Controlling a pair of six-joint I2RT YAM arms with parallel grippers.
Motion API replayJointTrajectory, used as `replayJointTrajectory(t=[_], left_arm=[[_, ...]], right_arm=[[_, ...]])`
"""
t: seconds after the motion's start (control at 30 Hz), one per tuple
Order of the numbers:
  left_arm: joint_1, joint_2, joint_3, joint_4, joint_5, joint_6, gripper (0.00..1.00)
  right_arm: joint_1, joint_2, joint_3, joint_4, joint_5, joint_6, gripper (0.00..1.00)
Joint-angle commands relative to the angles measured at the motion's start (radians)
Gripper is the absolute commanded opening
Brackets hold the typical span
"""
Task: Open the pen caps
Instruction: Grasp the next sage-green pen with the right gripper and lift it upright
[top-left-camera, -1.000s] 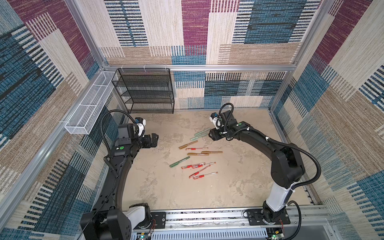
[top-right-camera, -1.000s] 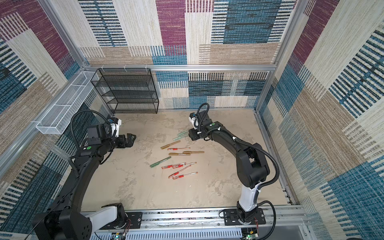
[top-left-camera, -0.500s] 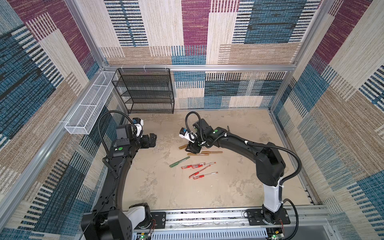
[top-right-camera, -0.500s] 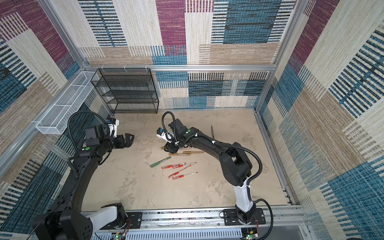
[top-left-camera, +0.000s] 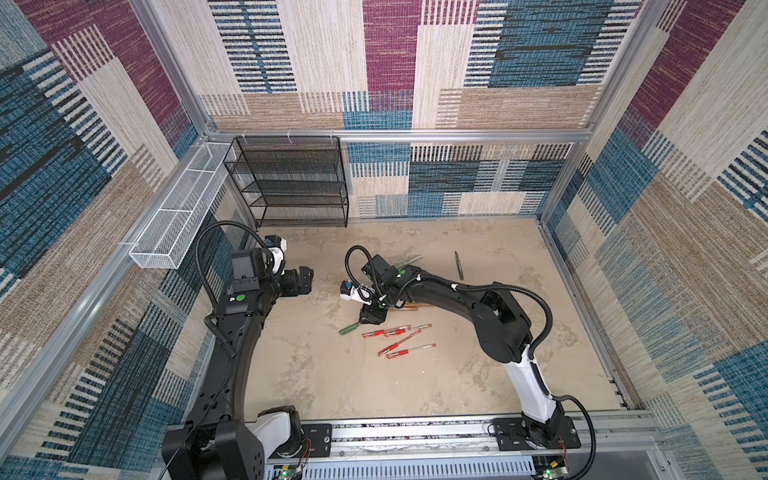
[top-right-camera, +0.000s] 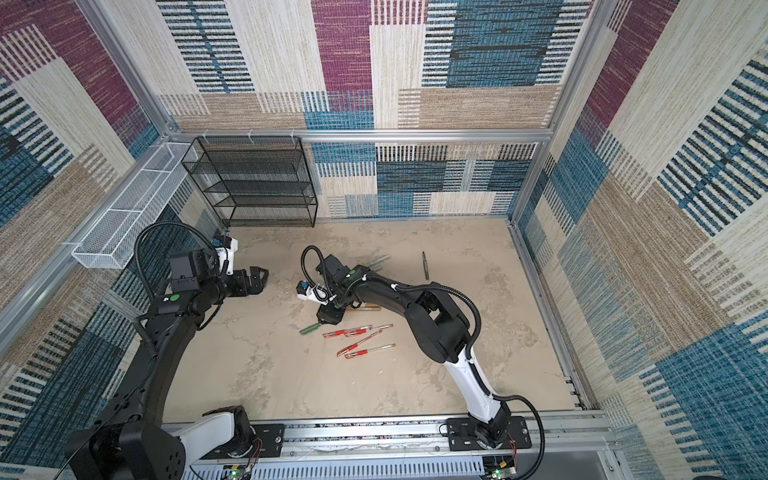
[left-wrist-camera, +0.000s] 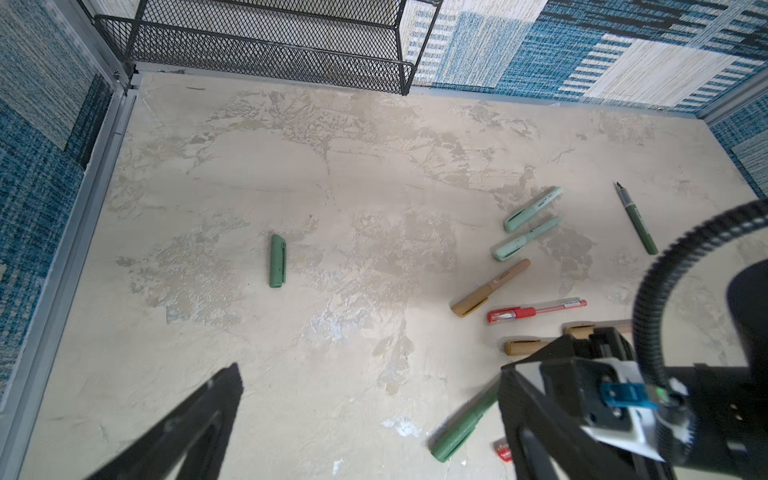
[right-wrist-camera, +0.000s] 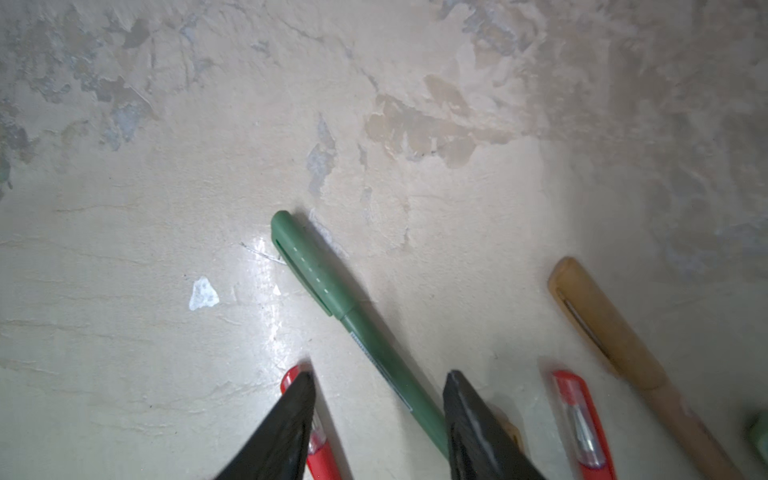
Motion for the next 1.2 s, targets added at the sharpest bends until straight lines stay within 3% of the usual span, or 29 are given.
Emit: replayJointTrajectory(t=[0.0,0.53,0.93,1.17], left_arm=[[0.000,0.000,0.001,0.022,0.014,-0.010,1.00],[0.000,-0.003,-0.009,0.031,0.014,-0.005,0.99],[0.001,-0.003,-0.016,0.038,0.013,-0.005,0.99],[0.001,-0.010,-0.023,0.042,0.004,0.005,0.99]], right_arm=[[0.004,0.016,0.008,0.002,0.026,-0.009,0.53],[0.011,0.070,0.001,0.004,0.082,-0.006,0.45],[0.026,0.084,0.001,0.003,0.110,0.003,0.19],[0.026,0.078,0.045,0.014,0.085,0.048,0.10]])
